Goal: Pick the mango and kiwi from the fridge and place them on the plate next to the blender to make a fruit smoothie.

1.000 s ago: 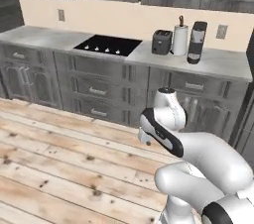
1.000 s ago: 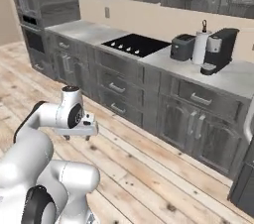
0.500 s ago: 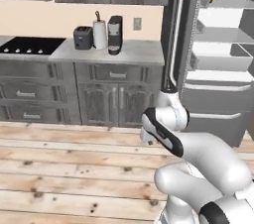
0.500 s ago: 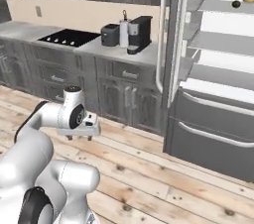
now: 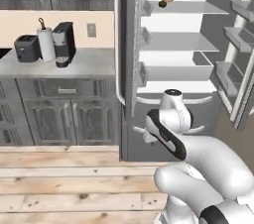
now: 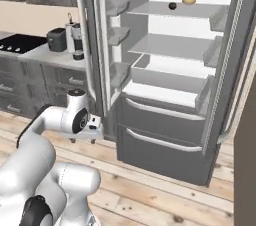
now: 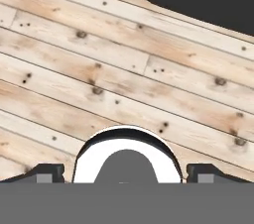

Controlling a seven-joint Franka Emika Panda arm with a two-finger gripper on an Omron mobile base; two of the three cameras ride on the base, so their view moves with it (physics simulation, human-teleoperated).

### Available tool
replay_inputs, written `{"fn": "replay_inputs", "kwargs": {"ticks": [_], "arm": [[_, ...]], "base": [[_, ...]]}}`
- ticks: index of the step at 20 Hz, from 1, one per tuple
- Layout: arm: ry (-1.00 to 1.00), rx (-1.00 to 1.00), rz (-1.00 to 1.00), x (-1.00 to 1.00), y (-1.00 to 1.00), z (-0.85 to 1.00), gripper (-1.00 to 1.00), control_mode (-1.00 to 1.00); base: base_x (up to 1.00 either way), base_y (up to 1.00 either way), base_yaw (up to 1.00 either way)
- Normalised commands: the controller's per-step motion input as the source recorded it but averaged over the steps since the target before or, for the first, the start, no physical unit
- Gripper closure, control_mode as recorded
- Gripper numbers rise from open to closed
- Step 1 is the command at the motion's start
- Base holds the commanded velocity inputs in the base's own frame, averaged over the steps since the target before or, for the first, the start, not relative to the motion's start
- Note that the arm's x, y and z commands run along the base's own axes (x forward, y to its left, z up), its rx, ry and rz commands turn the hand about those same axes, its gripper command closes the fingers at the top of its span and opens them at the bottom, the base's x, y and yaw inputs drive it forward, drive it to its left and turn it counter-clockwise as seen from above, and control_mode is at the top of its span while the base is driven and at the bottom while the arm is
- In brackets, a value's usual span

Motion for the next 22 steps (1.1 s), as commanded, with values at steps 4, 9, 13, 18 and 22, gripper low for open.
{"fn": "replay_inputs", "kwargs": {"ticks": [4,9,13,18,22], "arm": [[0.0,0.0,0.0,0.0,0.0,0.0,-1.0,1.0],[0.0,0.0,0.0,0.0,0.0,0.0,-1.0,1.0],[0.0,0.0,0.0,0.0,0.0,0.0,-1.0,1.0],[0.0,0.0,0.0,0.0,0.0,0.0,-1.0,1.0],[0.0,0.0,0.0,0.0,0.0,0.0,-1.0,1.0]], "base": [[0.92,-0.97,-0.16],[1.0,-0.39,-0.21],[0.86,0.0,-0.33],[0.62,0.12,-0.28],[0.36,0.55,-0.11]]}}
